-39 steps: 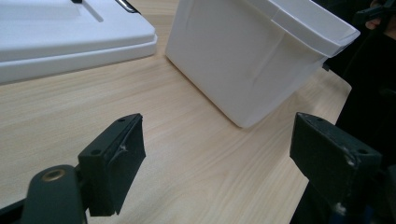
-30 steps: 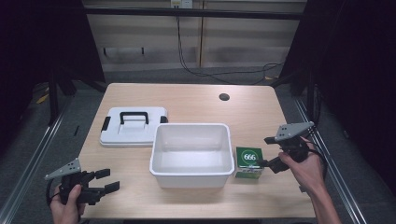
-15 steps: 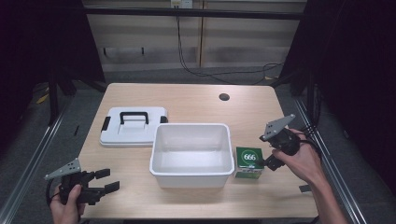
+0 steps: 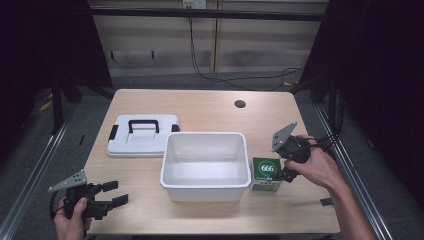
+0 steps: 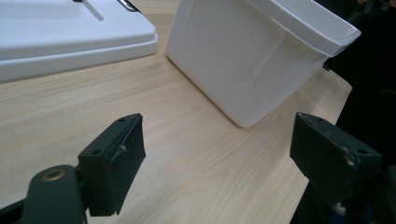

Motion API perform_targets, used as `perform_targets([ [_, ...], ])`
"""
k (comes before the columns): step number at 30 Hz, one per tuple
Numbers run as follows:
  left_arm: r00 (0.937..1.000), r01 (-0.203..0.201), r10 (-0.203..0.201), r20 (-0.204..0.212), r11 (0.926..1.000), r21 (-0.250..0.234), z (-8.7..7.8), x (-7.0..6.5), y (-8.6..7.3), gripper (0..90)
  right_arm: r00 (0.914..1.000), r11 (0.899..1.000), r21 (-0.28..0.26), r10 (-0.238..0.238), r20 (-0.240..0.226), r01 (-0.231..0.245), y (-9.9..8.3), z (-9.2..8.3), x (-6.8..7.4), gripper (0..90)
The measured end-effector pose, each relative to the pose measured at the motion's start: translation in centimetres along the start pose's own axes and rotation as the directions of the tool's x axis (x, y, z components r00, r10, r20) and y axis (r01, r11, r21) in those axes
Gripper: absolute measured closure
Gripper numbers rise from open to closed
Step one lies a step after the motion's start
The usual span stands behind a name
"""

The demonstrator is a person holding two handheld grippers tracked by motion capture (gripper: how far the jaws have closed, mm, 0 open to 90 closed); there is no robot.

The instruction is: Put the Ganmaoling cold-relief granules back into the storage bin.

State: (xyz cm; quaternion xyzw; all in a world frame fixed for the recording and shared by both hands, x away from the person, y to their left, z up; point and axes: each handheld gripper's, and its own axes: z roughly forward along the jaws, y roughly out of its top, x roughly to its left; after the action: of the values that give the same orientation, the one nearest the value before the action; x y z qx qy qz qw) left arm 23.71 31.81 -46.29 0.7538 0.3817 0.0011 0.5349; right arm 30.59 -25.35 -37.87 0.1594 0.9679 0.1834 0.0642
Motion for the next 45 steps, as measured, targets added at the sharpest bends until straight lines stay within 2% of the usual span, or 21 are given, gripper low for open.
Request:
perform_targets([
  [5, 1.0, -0.001, 0.001, 0.0, 1.0, 0.005, 0.1, 0.0, 0.0, 18.0, 0.9998, 0.999, 0.036, -0.013, -0.012, 0.013, 0.2, 0.9, -0.5, 8.6],
  [6, 1.0, -0.005, 0.005, 0.004, 0.9999, 0.009, 0.2, 0.0, 0.0, 18.0, 0.9987, 0.998, 0.051, -0.036, -0.036, 0.038, 0.3, 1.2, -0.6, 8.6],
  [7, 1.0, -0.005, 0.005, 0.004, 0.9999, 0.009, 0.2, 0.0, 0.0, 18.0, 0.9984, 0.997, 0.059, -0.04, -0.04, 0.042, 0.4, 1.4, -0.5, 8.6],
  [8, 1.0, -0.003, 0.003, 0.004, 0.9999, 0.01, 0.2, 0.0, 0.0, 18.0, 0.997, 0.995, 0.087, -0.039, -0.068, 0.044, 0.5, 1.6, -0.4, 8.6],
  [9, 1.0, -0.003, 0.003, 0.003, 0.9999, 0.012, 0.2, 0.0, 0.0, 18.0, 0.9953, 0.994, 0.088, -0.054, -0.08, 0.061, 0.6, 1.8, -0.4, 8.6],
  [11, 1.0, -0.002, 0.001, 0.006, 0.9999, 0.011, 0.2, 0.0, 0.0, 17.9, 0.9946, 0.993, 0.091, -0.07, -0.077, 0.077, 0.7, 2.0, -0.4, 8.6],
  [14, 1.0, -0.003, 0.003, 0.006, 0.9998, 0.017, 0.2, 0.0, 0.0, 17.9, 0.9912, 0.986, 0.124, -0.104, -0.081, 0.114, 1.1, 2.5, -0.5, 8.7],
  [17, 1.0, -0.001, 0.001, 0.007, 0.9999, 0.017, 0.3, 0.0, 0.0, 17.9, 0.991, 0.983, 0.138, -0.108, -0.08, 0.118, 1.1, 2.7, -0.6, 8.7],
  [20, 1.0, -0.004, 0.004, 0.007, 0.9998, 0.018, 0.2, 0.1, 0.0, 17.9, 0.9927, 0.98, 0.169, -0.09, -0.08, 0.103, 1.2, 2.9, -0.6, 8.7],
  [21, 1.0, -0.004, 0.004, 0.007, 0.9998, 0.018, 0.2, 0.1, 0.0, 17.9, 0.9898, 0.979, 0.161, -0.117, -0.082, 0.129, 1.2, 3.1, -0.8, 8.7],
  [24, 0.9999, -0.002, 0.002, 0.01, 0.9998, 0.018, 0.3, 0.0, 0.0, 17.8, 0.9904, 0.975, 0.188, -0.098, -0.097, 0.115, 1.2, 3.4, -0.7, 8.7],
  [27, 1.0, -0.003, 0.003, 0.009, 0.9999, 0.017, 0.2, 0.0, 0.0, 17.8, 0.9884, 0.974, 0.187, -0.114, -0.1, 0.131, 1.2, 3.7, -0.9, 8.7],
  [29, 1.0, 0.0, 0.0, 0.008, 0.9999, 0.017, 0.2, 0.1, 0.0, 17.8, 0.9891, 0.97, 0.205, -0.109, -0.098, 0.128, 1.3, 4.0, -1.0, 8.7],
  [31, 0.9999, 0.001, -0.001, 0.01, 0.9998, 0.018, 0.3, 0.1, 0.0, 17.8, 0.9864, 0.965, 0.217, -0.124, -0.108, 0.145, 1.3, 4.4, -1.0, 8.8],
  [35, 0.9999, -0.001, 0.0, 0.01, 0.9998, 0.018, 0.2, 0.1, 0.0, 17.8, 0.9863, 0.962, 0.236, -0.112, -0.121, 0.138, 1.5, 4.8, -1.0, 12.5],
  [37, 0.9999, -0.005, 0.004, 0.01, 0.9998, 0.019, 0.2, 0.1, 0.0, 17.8, 0.9847, 0.96, 0.237, -0.121, -0.126, 0.148, 1.6, 4.9, -1.1, 12.7],
  [38, 0.9999, -0.005, 0.005, 0.012, 0.9998, 0.019, 0.2, 0.1, 0.0, 17.8, 0.9838, 0.956, 0.251, -0.122, -0.131, 0.152, 1.7, 5.0, -1.1, 12.7],
  [45, 0.9999, -0.003, 0.003, 0.014, 0.9998, 0.018, 0.3, 0.0, 0.0, 17.8, 0.9858, 0.953, 0.269, -0.109, -0.128, 0.14, 2.0, 5.5, -1.0, 12.8],
])
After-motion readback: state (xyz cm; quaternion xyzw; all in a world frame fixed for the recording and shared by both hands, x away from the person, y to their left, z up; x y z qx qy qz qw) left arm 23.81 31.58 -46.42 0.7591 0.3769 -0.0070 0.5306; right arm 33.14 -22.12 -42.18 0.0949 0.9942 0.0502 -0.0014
